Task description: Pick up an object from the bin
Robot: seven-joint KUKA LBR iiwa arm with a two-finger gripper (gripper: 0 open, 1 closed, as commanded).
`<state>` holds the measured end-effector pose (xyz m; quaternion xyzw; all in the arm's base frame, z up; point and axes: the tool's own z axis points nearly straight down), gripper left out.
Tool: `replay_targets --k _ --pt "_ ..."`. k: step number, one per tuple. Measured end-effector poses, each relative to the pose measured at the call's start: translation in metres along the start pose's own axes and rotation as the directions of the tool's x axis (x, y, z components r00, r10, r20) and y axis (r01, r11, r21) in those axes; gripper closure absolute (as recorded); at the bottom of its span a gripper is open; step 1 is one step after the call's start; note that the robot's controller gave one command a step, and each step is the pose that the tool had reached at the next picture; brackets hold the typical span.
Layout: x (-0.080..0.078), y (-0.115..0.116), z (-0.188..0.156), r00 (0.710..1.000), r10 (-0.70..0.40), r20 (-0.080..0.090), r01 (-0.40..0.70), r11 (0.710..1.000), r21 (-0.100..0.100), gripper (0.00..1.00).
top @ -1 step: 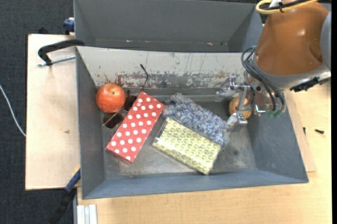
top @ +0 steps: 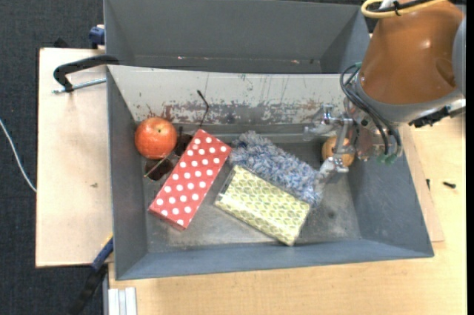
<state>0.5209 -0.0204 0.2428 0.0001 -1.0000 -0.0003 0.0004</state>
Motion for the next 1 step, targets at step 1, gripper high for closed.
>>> replay_targets --k 1 --pt "-0.0252 0.0045 0.0688 0.999 0.043 0.007 -0.043 0.999 -0.001 0.00"
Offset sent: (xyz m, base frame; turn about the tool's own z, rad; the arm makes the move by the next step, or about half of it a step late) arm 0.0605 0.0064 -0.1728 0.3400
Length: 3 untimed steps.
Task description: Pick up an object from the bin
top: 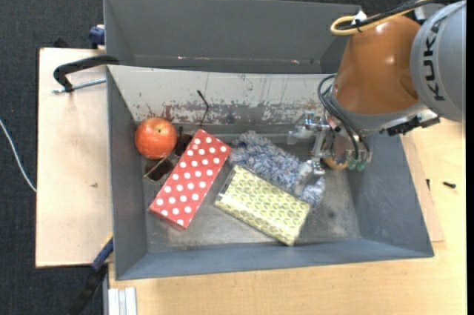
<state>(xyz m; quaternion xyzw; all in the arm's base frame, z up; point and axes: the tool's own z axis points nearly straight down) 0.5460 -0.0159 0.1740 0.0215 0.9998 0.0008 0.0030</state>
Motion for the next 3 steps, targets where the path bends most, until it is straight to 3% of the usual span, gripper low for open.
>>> replay_targets --k 1,2,3 --pt "-0.024 0.002 0.068 0.976 0.216 -0.002 -0.216 0.976 0.000 0.00" --pt "-0.041 0.007 0.101 0.954 0.299 -0.011 -0.299 0.954 0.007 0.00" --pt "-0.044 0.006 0.101 0.921 0.389 -0.017 -0.389 0.921 0.007 0.00"
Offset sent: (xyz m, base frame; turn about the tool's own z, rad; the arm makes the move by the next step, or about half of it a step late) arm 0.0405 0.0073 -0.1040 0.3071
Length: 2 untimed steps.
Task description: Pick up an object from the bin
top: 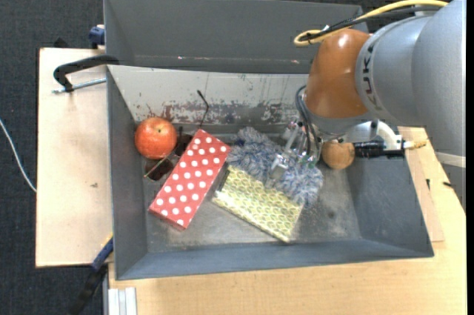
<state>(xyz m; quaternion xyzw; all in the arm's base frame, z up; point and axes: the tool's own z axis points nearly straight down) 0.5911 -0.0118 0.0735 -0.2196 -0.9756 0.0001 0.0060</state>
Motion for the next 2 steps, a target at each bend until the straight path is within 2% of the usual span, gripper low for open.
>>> replay_targets --k 1,2 --pt "0.0037 0.0031 -0.0045 0.995 -0.098 0.007 0.099 0.995 -0.005 1.00" --pt "0.0037 0.0031 -0.0045 0.995 -0.099 0.007 0.099 0.995 -0.005 1.00"
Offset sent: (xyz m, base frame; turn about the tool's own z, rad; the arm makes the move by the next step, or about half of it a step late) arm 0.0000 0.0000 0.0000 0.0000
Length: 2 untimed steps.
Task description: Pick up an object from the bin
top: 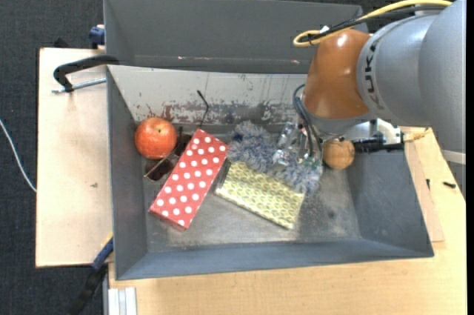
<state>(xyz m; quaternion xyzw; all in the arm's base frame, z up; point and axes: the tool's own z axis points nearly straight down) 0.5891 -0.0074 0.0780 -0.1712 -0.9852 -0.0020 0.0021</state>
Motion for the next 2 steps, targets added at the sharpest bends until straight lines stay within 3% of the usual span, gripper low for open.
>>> replay_targets --k 2 --pt "0.0003 -0.0001 -0.0009 1.000 0.000 0.000 0.000 1.000 0.000 1.00"
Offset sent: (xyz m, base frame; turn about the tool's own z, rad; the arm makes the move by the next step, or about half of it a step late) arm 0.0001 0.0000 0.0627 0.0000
